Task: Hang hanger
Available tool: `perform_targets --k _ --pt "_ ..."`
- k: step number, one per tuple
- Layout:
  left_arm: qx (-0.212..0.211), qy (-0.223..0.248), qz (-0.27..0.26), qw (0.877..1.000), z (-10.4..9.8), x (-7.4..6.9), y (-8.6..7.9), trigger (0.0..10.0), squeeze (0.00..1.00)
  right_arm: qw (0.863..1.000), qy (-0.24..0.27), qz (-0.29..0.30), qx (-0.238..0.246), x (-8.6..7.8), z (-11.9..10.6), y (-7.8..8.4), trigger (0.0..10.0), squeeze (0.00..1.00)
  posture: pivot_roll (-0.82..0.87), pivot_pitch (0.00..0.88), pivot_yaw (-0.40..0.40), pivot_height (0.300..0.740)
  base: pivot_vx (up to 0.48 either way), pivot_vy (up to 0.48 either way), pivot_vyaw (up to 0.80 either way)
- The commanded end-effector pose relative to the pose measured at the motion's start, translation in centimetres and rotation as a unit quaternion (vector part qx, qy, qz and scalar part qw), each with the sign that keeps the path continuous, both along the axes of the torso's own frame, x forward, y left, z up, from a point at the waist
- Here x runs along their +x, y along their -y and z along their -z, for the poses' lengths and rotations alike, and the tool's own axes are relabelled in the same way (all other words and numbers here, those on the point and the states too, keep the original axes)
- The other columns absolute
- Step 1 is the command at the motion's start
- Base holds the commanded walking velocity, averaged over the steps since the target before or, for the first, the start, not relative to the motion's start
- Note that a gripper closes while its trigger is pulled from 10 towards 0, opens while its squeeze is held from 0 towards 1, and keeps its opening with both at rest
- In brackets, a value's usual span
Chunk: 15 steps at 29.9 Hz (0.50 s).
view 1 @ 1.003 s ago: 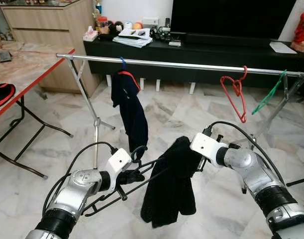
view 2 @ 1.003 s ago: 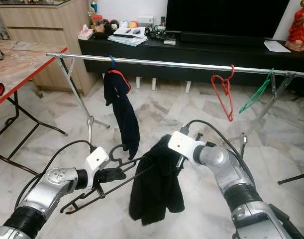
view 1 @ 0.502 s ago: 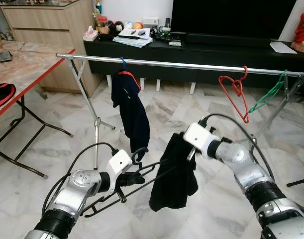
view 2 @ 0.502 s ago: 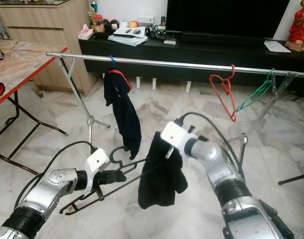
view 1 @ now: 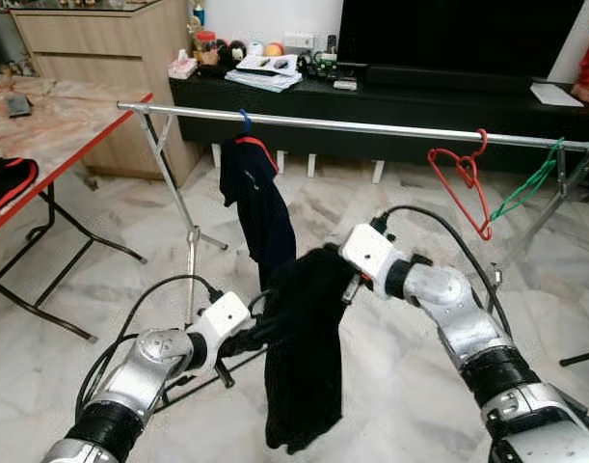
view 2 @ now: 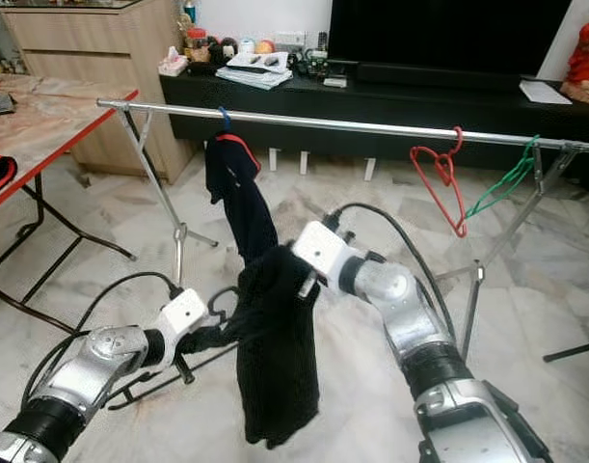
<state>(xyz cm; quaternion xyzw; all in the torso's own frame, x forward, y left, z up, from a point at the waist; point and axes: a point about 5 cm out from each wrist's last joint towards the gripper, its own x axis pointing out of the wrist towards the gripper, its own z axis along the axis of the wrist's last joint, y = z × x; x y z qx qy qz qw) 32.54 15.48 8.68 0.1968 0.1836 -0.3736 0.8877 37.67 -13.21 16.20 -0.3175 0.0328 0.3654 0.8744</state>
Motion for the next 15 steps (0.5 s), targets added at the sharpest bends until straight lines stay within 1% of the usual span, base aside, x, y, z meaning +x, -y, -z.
perform_targets --k 1,3,4,5,7,8,10,14,15 --pt "0.000 0.022 -0.006 1.000 -0.9 0.5 -0.3 10.0 0.00 0.999 -0.008 0.039 -0.011 0.2 0.6 1.0 10.0 0.00 0.05 0.044 -0.031 0.740 0.000 0.000 0.00" --pt "-0.002 0.019 -0.004 1.000 -0.9 0.4 -0.3 10.0 0.00 0.997 -0.013 0.075 -0.025 0.4 1.3 1.8 10.0 0.00 0.05 0.043 -0.033 0.740 0.000 0.000 0.00" --pt "-0.001 0.016 -0.001 1.000 -0.7 0.2 -0.4 10.0 0.00 0.995 -0.016 0.095 -0.023 0.5 1.6 2.1 10.0 0.00 0.05 0.043 -0.034 0.740 0.000 0.000 0.00" --pt "-0.001 0.016 -0.001 1.000 -0.7 0.2 -0.4 10.0 0.00 0.995 -0.016 0.095 -0.023 0.5 1.6 2.1 10.0 0.00 0.05 0.043 -0.034 0.740 0.000 0.000 0.00" --pt "-0.002 0.014 -0.001 1.000 -0.6 0.1 -0.4 10.0 0.00 0.993 -0.021 0.118 -0.018 0.6 2.0 2.5 10.0 0.00 0.05 0.043 -0.034 0.740 0.000 0.000 0.00" --pt "-0.002 0.014 -0.001 1.000 -0.6 0.1 -0.4 10.0 0.00 0.993 -0.021 0.118 -0.018 0.6 2.0 2.5 10.0 0.00 0.05 0.043 -0.034 0.740 0.000 0.000 0.00" --pt "-0.003 0.010 0.005 1.000 -0.6 0.0 -0.4 10.0 0.00 0.990 -0.014 0.137 -0.023 0.7 2.1 2.8 10.0 0.00 0.05 0.042 -0.033 0.740 0.000 0.000 0.00" --pt "-0.009 0.013 0.006 1.000 -0.7 0.0 -0.3 10.0 0.00 0.990 -0.018 0.138 -0.020 0.7 2.2 2.8 10.0 0.00 0.05 0.041 -0.033 0.740 0.000 0.000 0.00" --pt "-0.012 0.016 0.006 1.000 -0.8 0.0 -0.2 10.0 0.00 0.991 -0.025 0.132 -0.013 0.6 2.3 2.5 10.0 0.00 0.05 0.041 -0.033 0.740 0.000 0.000 0.00"
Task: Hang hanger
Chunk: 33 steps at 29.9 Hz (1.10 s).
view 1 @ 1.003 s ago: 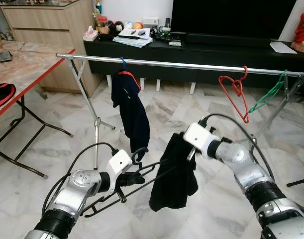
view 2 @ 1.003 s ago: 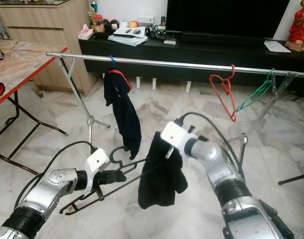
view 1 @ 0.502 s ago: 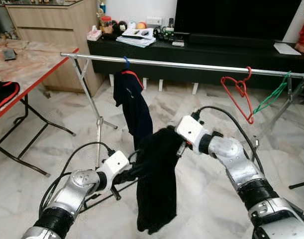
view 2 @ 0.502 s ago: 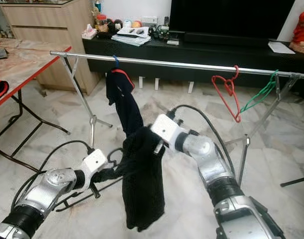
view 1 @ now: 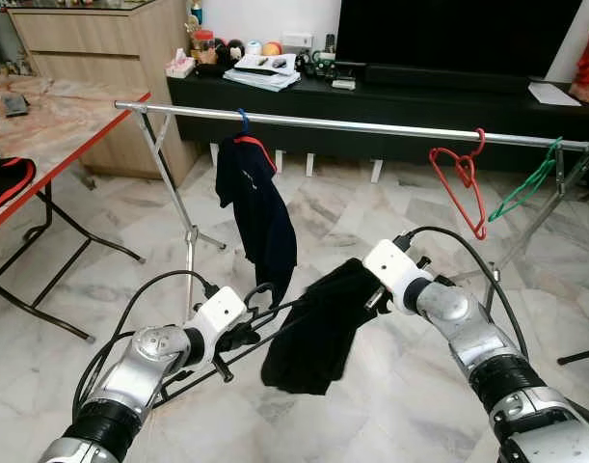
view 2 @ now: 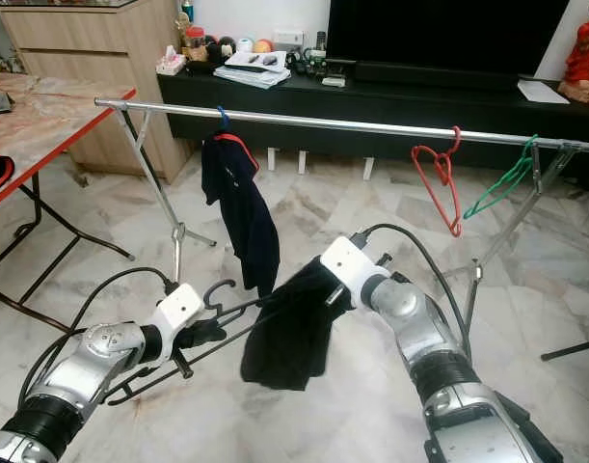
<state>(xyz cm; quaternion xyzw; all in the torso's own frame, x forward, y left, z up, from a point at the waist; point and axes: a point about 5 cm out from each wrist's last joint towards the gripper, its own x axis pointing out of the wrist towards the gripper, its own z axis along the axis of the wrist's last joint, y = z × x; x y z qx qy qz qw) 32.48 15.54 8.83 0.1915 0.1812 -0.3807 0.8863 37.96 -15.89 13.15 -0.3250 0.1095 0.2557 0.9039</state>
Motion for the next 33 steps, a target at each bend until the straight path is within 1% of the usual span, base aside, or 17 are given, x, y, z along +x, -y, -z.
perform_targets --k 1,3,6,7,8,11,15,18,19,21,23,30,31,33 --pt "-0.012 0.022 -0.002 1.000 -0.8 0.2 0.0 10.0 0.00 1.000 0.000 -0.012 0.026 0.2 -0.7 -0.6 10.0 0.00 0.05 0.040 -0.032 0.740 0.000 0.000 0.00" --pt "-0.028 0.026 0.001 0.999 -1.1 0.3 0.4 10.0 0.00 0.998 -0.015 -0.049 0.041 -0.1 -0.6 -1.6 10.0 0.00 0.05 0.039 -0.032 0.740 0.000 0.000 0.00" --pt "-0.032 0.029 0.004 0.999 -1.2 0.4 0.8 10.0 0.00 0.995 -0.024 -0.075 0.053 -0.4 -0.5 -2.5 10.0 0.00 0.05 0.037 -0.032 0.740 0.000 0.000 0.00" --pt "-0.047 0.035 -0.001 0.998 -1.5 0.6 1.0 10.0 0.00 0.992 -0.028 -0.101 0.064 -0.7 -0.7 -3.3 10.0 0.00 0.05 0.037 -0.032 0.740 0.000 0.000 0.00" --pt "-0.047 0.035 -0.001 0.998 -1.5 0.6 1.0 10.0 0.00 0.992 -0.028 -0.101 0.064 -0.7 -0.7 -3.3 10.0 0.00 0.05 0.037 -0.032 0.740 0.000 0.000 0.00" --pt "-0.085 0.031 0.008 0.996 -2.1 0.5 1.4 10.0 0.00 0.988 -0.025 -0.138 0.072 -1.2 -0.8 -4.3 10.0 0.00 0.05 0.037 -0.033 0.740 0.000 0.000 0.00" --pt "-0.098 0.019 0.019 0.995 -2.2 0.3 1.4 10.0 0.00 0.988 -0.021 -0.142 0.056 -1.2 -0.7 -4.2 10.0 0.00 0.05 0.037 -0.033 0.740 0.000 0.000 0.00" --pt "-0.096 0.002 0.037 0.995 -1.9 -0.3 1.2 10.0 0.00 0.993 -0.007 -0.114 0.041 -0.7 -0.8 -3.5 10.0 0.00 0.05 0.037 -0.033 0.740 0.000 0.000 0.00" --pt "-0.098 -0.004 0.041 0.994 -1.8 -0.5 1.1 10.0 0.00 0.995 0.005 -0.100 0.026 -0.4 -1.1 -3.0 10.0 0.00 0.05 0.037 -0.033 0.740 0.000 0.000 0.00" --pt "-0.094 -0.007 0.042 0.995 -1.7 -0.7 0.9 10.0 0.00 0.997 0.016 -0.080 0.001 0.0 -1.2 -2.4 10.0 0.00 0.05 0.039 -0.033 0.740 0.000 0.000 0.00" --pt "-0.091 -0.009 0.042 0.995 -1.6 -0.7 0.9 10.0 0.00 0.997 0.022 -0.071 -0.009 0.1 -1.3 -2.1 10.0 0.00 0.05 0.039 -0.034 0.740 0.000 0.000 0.00" --pt "-0.094 -0.013 0.047 0.994 -1.6 -0.9 0.9 10.0 0.00 0.997 0.032 -0.066 -0.016 0.4 -1.8 -1.9 10.0 0.00 0.05 0.040 -0.035 0.740 0.000 0.000 0.00" --pt "-0.095 -0.013 0.049 0.994 -1.6 -0.9 1.0 10.0 0.00 0.995 0.020 -0.102 0.001 0.1 -2.0 -2.7 10.0 0.00 0.05 0.040 -0.034 0.740 0.000 0.000 0.00" --pt "-0.097 -0.012 0.050 0.994 -1.7 -0.8 1.1 10.0 0.00 0.989 0.010 -0.150 0.014 -0.6 -2.1 -3.7 10.0 0.00 0.05 0.039 -0.035 0.740 0.000 0.000 0.00"
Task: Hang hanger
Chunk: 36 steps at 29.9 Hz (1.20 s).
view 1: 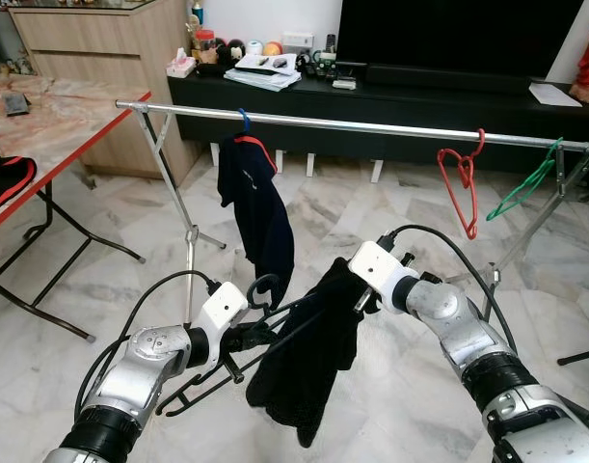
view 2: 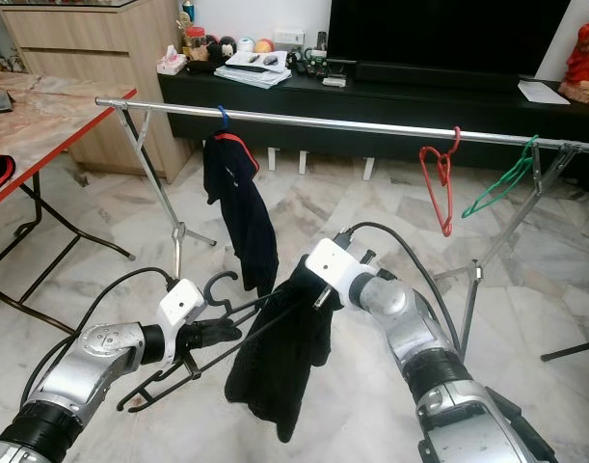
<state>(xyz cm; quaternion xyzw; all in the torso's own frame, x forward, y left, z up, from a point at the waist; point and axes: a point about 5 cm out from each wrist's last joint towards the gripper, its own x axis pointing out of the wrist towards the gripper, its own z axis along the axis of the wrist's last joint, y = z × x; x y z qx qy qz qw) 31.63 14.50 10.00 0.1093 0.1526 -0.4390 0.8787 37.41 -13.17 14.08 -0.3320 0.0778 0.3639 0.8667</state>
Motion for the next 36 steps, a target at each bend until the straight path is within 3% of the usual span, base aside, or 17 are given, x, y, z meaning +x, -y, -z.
perform_targets --k 1,6,9,15,22,27,29,32,33,35,36 --pt "-0.006 0.006 0.006 1.000 -0.6 0.0 0.1 10.0 0.00 0.999 0.015 -0.045 0.017 -0.2 -1.2 -1.2 10.0 0.00 0.05 0.039 -0.035 0.740 0.000 0.000 0.00" --pt "-0.013 0.004 0.009 1.000 -0.8 0.0 0.3 10.0 0.00 0.987 0.009 -0.152 0.047 -1.9 -1.7 -3.0 10.0 0.00 0.05 0.039 -0.034 0.740 0.000 0.000 0.00" --pt "-0.015 0.003 0.009 1.000 -0.8 0.0 0.3 10.0 0.00 0.974 -0.002 -0.221 0.056 -3.5 -2.0 -3.9 10.0 0.00 0.05 0.040 -0.034 0.740 0.000 0.000 0.00" --pt "-0.021 0.002 0.009 1.000 -0.9 0.0 0.5 10.0 0.00 0.949 -0.023 -0.310 0.055 -5.9 -2.2 -4.1 10.0 0.00 0.04 0.043 -0.033 0.740 0.000 0.000 0.00" --pt "-0.023 0.005 0.005 1.000 -0.8 0.1 0.6 10.0 0.00 0.937 -0.034 -0.342 0.063 -7.1 -2.7 -3.9 10.0 0.00 0.04 0.044 -0.033 0.740 0.000 0.000 0.00" --pt "-0.023 0.023 -0.020 0.999 -1.0 0.6 0.5 10.0 0.00 0.942 -0.042 -0.328 0.047 -7.1 -2.3 -3.1 10.0 0.00 0.04 0.047 -0.034 0.740 0.000 0.000 0.00" --pt "-0.030 0.034 -0.033 0.998 -1.4 0.9 0.3 10.0 0.00 0.955 -0.042 -0.292 0.025 -6.3 -1.7 -2.2 10.0 0.00 0.04 0.047 -0.033 0.740 0.000 0.000 0.00" --pt "-0.035 0.033 -0.031 0.998 -1.5 0.9 0.4 10.0 0.00 0.957 -0.050 -0.284 0.025 -6.2 -1.5 -1.9 10.0 0.00 0.04 0.047 -0.033 0.740 0.000 0.000 0.00" --pt "-0.038 0.032 -0.029 0.998 -1.5 0.9 0.4 10.0 0.00 0.956 -0.051 -0.287 0.038 -6.3 -1.8 -2.0 10.0 0.75 0.04 0.048 -0.034 0.740 0.000 0.000 0.00" --pt "-0.041 0.031 -0.028 0.998 -1.5 0.8 0.5 10.0 0.00 0.955 -0.051 -0.288 0.047 -6.4 -2.0 -2.0 10.0 1.00 0.04 0.048 -0.034 0.740 0.000 0.000 0.00" --pt "-0.045 0.030 -0.026 0.998 -1.5 0.8 0.6 10.0 0.00 0.953 -0.051 -0.294 0.050 -6.5 -2.2 -2.1 10.0 1.00 0.03 0.047 -0.034 0.740 0.000 0.000 0.00"
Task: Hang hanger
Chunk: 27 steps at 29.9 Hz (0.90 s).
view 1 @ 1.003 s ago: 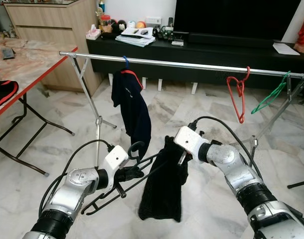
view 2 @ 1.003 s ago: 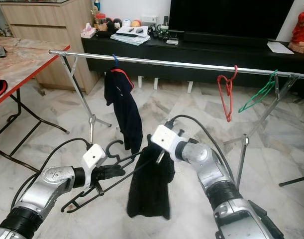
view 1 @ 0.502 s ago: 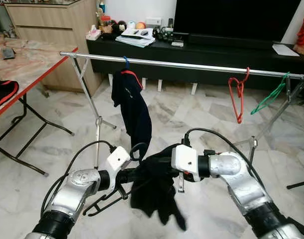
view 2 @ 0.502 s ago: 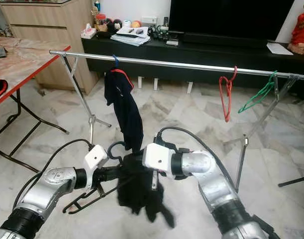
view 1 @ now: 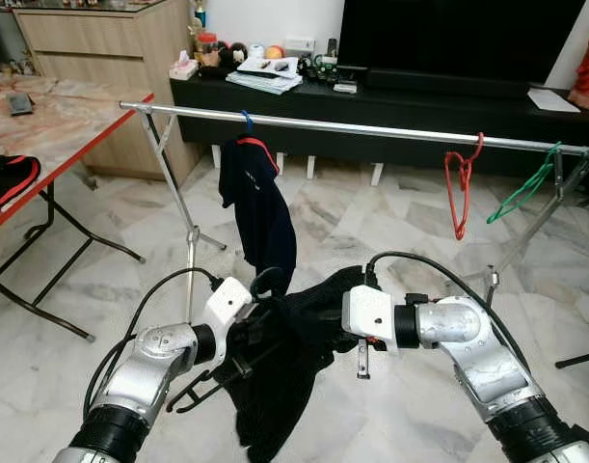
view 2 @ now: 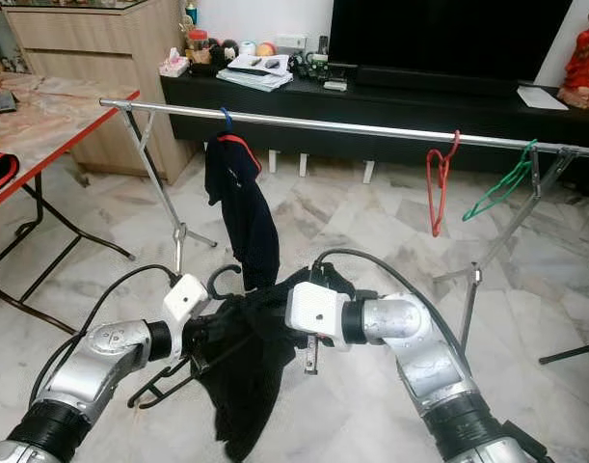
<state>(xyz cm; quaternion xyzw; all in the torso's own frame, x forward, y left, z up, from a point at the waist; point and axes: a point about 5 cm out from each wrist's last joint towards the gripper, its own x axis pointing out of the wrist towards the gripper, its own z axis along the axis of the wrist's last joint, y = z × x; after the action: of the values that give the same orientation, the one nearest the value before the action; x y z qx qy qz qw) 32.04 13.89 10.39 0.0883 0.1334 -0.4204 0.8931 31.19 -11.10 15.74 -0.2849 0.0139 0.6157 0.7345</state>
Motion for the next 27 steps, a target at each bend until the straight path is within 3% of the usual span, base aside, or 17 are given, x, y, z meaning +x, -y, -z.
perform_targets --k 1,12,20,27 --pt "-0.022 0.018 0.000 1.000 -1.1 0.3 0.0 10.0 0.00 1.000 0.001 -0.015 0.014 -0.4 -0.6 -0.1 10.0 1.00 0.03 0.047 -0.035 0.740 0.000 0.000 0.00" --pt "-0.037 0.017 0.006 0.999 -1.3 0.3 0.4 10.0 0.00 0.997 -0.007 -0.067 0.038 -1.5 -1.5 -0.9 10.0 1.00 0.03 0.045 -0.038 0.740 0.000 0.000 0.00" --pt "-0.041 0.017 0.003 0.999 -1.2 0.3 0.4 10.0 0.00 0.999 -0.002 -0.028 -0.022 -1.1 -0.3 0.6 10.0 1.00 0.03 0.044 -0.038 0.740 0.000 0.000 0.00" --pt "-0.049 0.016 0.003 0.999 -1.3 0.3 0.6 10.0 0.00 0.999 -0.008 -0.035 -0.025 -1.3 -0.4 0.6 10.0 1.00 0.02 0.040 -0.037 0.740 0.000 0.000 0.00"
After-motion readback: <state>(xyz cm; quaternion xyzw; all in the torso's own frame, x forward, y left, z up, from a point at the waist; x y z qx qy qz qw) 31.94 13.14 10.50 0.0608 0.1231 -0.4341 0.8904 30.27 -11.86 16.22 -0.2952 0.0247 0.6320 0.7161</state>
